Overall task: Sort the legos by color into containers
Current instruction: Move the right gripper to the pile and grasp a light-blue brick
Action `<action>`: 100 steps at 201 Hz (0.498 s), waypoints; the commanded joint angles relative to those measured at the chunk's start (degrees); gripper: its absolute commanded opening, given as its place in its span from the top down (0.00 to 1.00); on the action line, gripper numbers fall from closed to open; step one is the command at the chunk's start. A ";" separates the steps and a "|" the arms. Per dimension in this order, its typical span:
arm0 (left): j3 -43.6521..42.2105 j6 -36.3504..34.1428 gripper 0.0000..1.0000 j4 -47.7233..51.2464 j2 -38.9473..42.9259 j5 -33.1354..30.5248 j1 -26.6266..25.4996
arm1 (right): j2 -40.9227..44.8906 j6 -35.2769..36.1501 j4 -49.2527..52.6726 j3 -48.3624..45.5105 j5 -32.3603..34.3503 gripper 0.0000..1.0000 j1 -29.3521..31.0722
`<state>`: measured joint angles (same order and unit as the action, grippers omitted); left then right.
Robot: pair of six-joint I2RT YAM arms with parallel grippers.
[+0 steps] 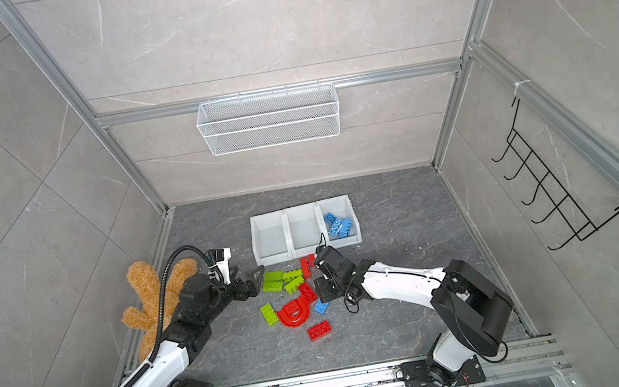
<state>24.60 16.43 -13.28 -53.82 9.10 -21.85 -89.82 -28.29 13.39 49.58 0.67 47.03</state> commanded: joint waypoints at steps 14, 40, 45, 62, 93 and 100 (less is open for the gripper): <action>-0.25 -0.82 0.00 -1.66 0.03 -0.51 0.15 | -3.32 -4.19 -0.95 -0.53 2.56 0.42 3.50; -0.20 -0.82 0.00 -1.58 0.29 -0.49 0.14 | -4.21 -4.88 2.35 0.61 6.17 0.42 5.10; -0.25 -0.78 0.00 -1.59 0.30 -0.43 0.14 | -4.43 -4.97 3.21 0.90 7.00 0.42 5.49; -0.17 -0.78 0.00 -1.55 0.39 -0.34 0.14 | -5.46 -5.42 5.75 2.06 8.98 0.41 6.76; -0.10 -0.69 0.00 -1.38 0.61 -0.37 0.14 | -6.90 -6.55 7.68 3.13 10.14 0.39 7.51; -0.15 -0.78 0.00 -1.40 0.63 -0.36 0.14 | -7.24 -6.67 7.92 3.24 10.44 0.39 7.50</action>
<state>24.60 16.43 -13.26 -53.82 9.08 -21.85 -95.15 -33.30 16.71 51.88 8.40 54.13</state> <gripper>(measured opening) 0.996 0.606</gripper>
